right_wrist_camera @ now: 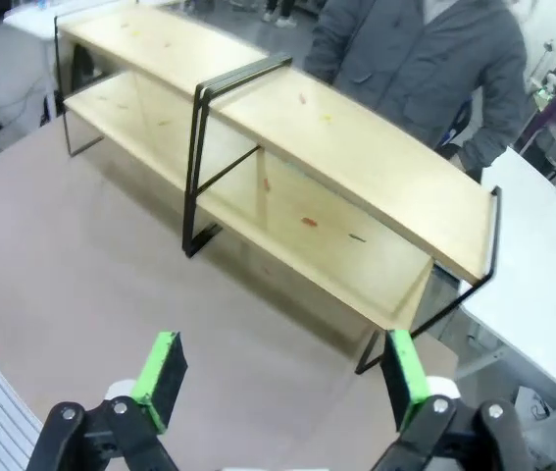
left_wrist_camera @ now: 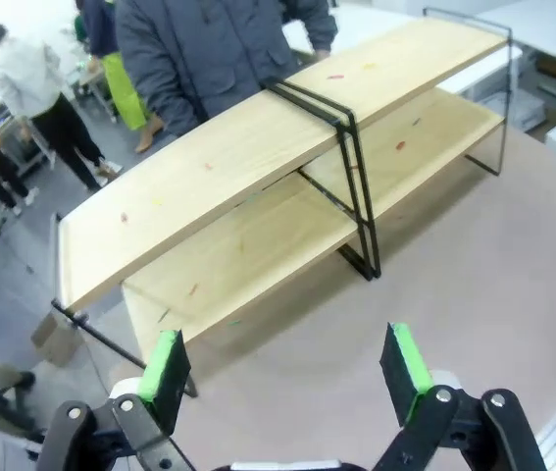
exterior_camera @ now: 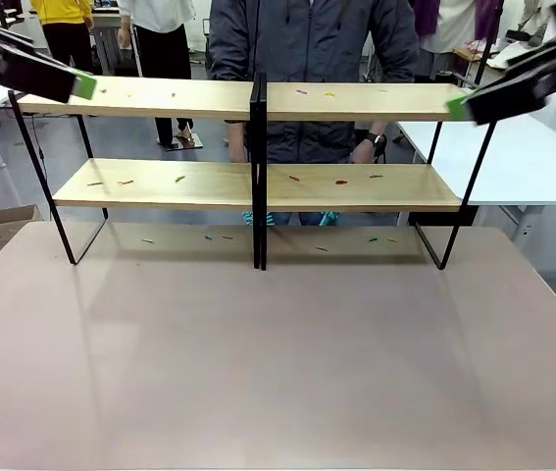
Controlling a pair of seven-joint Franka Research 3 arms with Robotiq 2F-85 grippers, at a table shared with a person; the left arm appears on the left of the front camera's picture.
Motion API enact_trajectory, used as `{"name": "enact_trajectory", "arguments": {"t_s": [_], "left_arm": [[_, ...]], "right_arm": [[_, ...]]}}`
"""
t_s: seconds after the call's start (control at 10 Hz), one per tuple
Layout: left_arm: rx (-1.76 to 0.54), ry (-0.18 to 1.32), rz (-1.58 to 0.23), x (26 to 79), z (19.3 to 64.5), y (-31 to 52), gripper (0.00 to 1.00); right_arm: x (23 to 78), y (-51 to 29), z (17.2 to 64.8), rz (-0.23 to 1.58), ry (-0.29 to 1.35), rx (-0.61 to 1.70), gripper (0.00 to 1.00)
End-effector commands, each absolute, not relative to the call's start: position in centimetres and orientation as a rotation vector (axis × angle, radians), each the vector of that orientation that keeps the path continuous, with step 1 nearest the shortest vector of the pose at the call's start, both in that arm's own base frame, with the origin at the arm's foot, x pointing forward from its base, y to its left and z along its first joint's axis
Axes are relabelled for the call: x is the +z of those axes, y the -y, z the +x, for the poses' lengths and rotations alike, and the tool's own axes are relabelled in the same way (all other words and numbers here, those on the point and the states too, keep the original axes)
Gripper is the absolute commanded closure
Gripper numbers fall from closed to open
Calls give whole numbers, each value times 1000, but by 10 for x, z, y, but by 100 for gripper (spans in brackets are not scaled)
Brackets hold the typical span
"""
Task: Clean the shelves.
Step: Pick up the Duster when the human hands it over.
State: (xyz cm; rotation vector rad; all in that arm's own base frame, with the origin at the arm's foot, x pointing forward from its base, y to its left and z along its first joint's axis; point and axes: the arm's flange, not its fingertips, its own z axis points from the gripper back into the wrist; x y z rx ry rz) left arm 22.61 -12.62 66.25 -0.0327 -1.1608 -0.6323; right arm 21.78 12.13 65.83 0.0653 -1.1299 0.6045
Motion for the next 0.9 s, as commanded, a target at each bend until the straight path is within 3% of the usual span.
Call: {"name": "enact_trajectory", "arguments": {"t_s": [0.0, 0.1, 0.3, 0.6, 0.8], "left_arm": [[-678, 1165, -35, 657, 236, 135, 0], [-632, 1161, -33, 662, 226, 126, 0], [-614, 1136, -45, 664, 238, 131, 0], [-309, 1067, -226, 664, 259, 124, 0], [-266, 1019, -316, 659, 275, 131, 0]], "right_arm": [[644, -133, 236, 56, 1094, 658, 0], [658, -121, 218, 65, 1130, 604, 0], [660, -121, 227, 79, 1140, 554, 0], [662, -113, 238, 97, 1127, 447, 0], [661, -114, 244, 89, 1120, 435, 0]]}}
